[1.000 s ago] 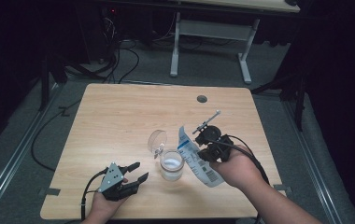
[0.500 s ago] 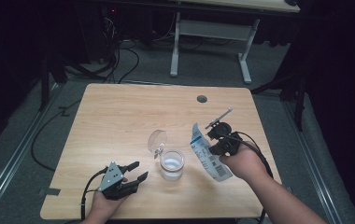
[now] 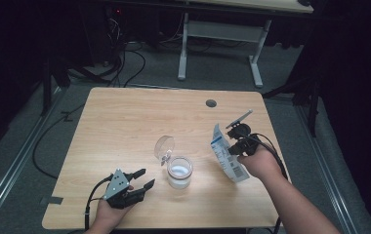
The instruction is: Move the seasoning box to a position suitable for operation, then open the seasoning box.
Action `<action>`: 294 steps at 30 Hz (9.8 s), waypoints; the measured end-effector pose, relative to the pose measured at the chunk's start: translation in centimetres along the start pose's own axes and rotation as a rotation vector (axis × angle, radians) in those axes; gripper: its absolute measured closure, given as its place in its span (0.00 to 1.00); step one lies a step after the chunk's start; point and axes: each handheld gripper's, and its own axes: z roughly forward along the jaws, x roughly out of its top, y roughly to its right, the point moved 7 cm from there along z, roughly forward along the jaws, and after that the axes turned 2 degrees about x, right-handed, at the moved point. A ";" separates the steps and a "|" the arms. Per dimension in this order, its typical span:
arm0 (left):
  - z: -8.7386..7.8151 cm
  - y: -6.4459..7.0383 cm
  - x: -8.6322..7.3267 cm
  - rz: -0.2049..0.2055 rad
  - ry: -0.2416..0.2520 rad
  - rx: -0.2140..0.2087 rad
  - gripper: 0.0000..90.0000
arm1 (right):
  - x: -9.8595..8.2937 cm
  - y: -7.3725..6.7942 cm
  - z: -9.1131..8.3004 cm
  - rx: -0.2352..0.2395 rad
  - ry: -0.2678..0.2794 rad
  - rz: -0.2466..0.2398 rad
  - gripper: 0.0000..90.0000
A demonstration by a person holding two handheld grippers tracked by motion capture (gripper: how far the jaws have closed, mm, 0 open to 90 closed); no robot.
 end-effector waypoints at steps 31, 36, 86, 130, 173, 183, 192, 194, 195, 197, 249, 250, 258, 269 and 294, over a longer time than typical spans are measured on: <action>0.0 0.0 -0.1 -0.003 -0.004 -0.001 0.53 | 1.4 2.4 0.8 -0.027 0.070 0.064 1.00; -0.1 -0.2 -0.1 -0.007 -0.003 0.004 0.53 | 1.6 2.5 0.5 -0.031 0.134 0.076 1.00; -0.6 -4.0 -1.2 -0.080 -0.004 0.138 0.55 | -4.9 1.5 1.2 0.019 0.788 0.156 1.00; -0.8 -4.1 -1.5 -0.086 -0.008 0.169 0.52 | -7.1 4.1 3.1 -0.001 0.988 0.199 1.00; -0.7 -3.9 -1.5 -0.077 -0.003 0.157 0.52 | -9.2 2.9 3.4 -0.036 0.946 0.173 0.83; -0.7 -3.9 -1.5 -0.072 -0.007 0.156 0.52 | -9.1 3.0 3.6 -0.032 0.931 0.180 0.74; -0.7 -3.9 -1.5 -0.071 -0.004 0.160 0.53 | -9.4 2.8 3.6 -0.042 0.912 0.169 0.71; -0.7 -3.8 -1.5 -0.069 -0.004 0.159 0.53 | -9.5 2.7 3.6 -0.038 0.909 0.171 0.71; -0.7 -3.8 -1.5 -0.068 -0.006 0.159 0.53 | -9.6 2.7 3.6 -0.039 0.905 0.172 0.71; -0.7 -3.8 -1.5 -0.067 -0.008 0.160 0.53 | -9.8 2.6 3.6 -0.042 0.901 0.166 0.70; -0.2 -3.5 -1.7 -0.027 -0.060 0.181 0.58 | -9.3 -5.0 5.8 0.019 0.768 0.014 0.61; -0.2 -3.6 -1.7 -0.029 -0.061 0.182 0.58 | -9.0 -5.5 6.1 0.024 0.761 -0.001 0.63; -0.4 -3.7 -1.7 -0.042 -0.053 0.183 0.59 | -7.9 -7.0 6.7 0.053 0.748 -0.033 0.70; -0.1 -3.8 -1.0 -0.129 -0.079 0.165 0.71 | -7.5 -8.4 7.0 0.074 0.729 -0.069 0.87; 3.5 -2.9 6.5 -0.174 -0.023 0.115 1.00 | -5.8 -12.0 7.7 0.128 0.729 -0.177 1.00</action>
